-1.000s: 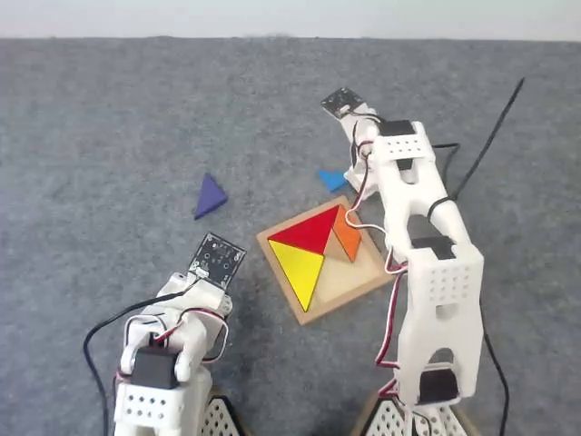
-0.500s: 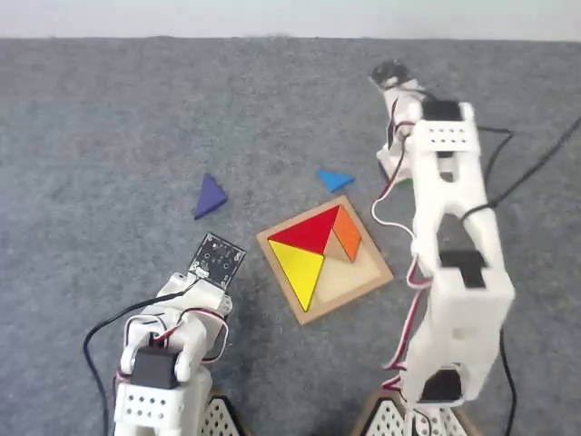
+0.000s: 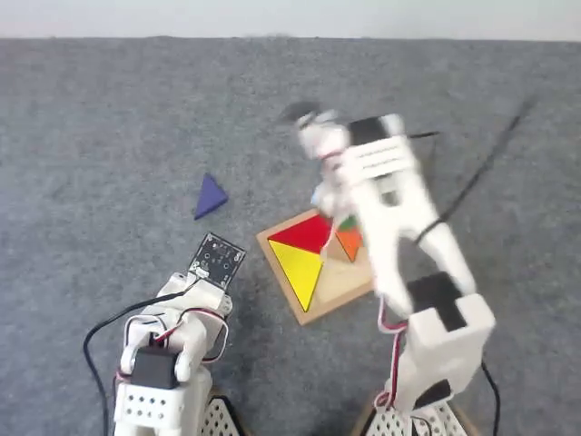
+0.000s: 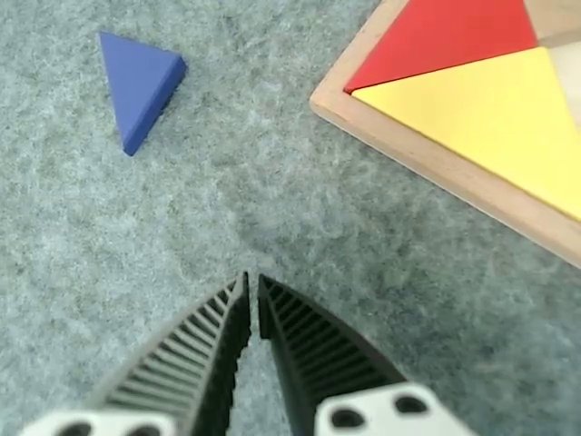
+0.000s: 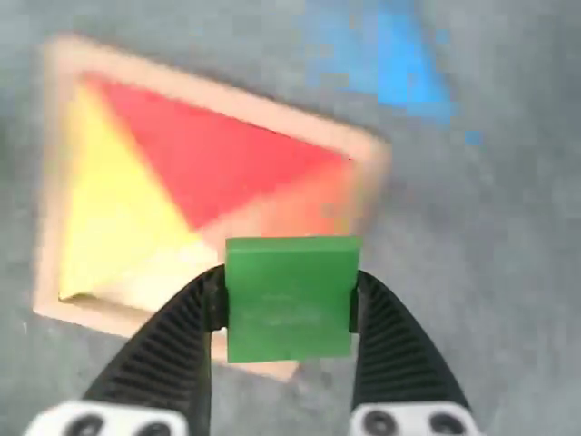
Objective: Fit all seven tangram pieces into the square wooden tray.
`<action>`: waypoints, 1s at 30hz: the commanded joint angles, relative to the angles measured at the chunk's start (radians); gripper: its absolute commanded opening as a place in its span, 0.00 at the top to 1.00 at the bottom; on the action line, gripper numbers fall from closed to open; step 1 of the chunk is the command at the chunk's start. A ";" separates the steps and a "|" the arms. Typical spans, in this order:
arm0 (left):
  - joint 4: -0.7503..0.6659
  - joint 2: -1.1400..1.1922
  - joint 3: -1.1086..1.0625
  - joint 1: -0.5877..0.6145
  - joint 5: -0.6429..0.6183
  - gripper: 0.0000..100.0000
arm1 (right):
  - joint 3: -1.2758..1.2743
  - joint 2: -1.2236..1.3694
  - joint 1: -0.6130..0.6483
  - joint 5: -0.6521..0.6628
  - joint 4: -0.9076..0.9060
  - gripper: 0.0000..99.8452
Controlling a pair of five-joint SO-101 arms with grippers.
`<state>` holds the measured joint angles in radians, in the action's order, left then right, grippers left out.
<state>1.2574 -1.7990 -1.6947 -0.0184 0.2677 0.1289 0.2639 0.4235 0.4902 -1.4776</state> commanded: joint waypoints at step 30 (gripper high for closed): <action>-0.002 -0.017 0.010 0.002 0.015 0.98 | -0.703 -0.479 0.048 -0.367 0.423 0.94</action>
<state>1.2574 -1.7990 -1.6947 -0.0184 0.2677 -0.5846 -0.2102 0.4787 0.1588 -1.0618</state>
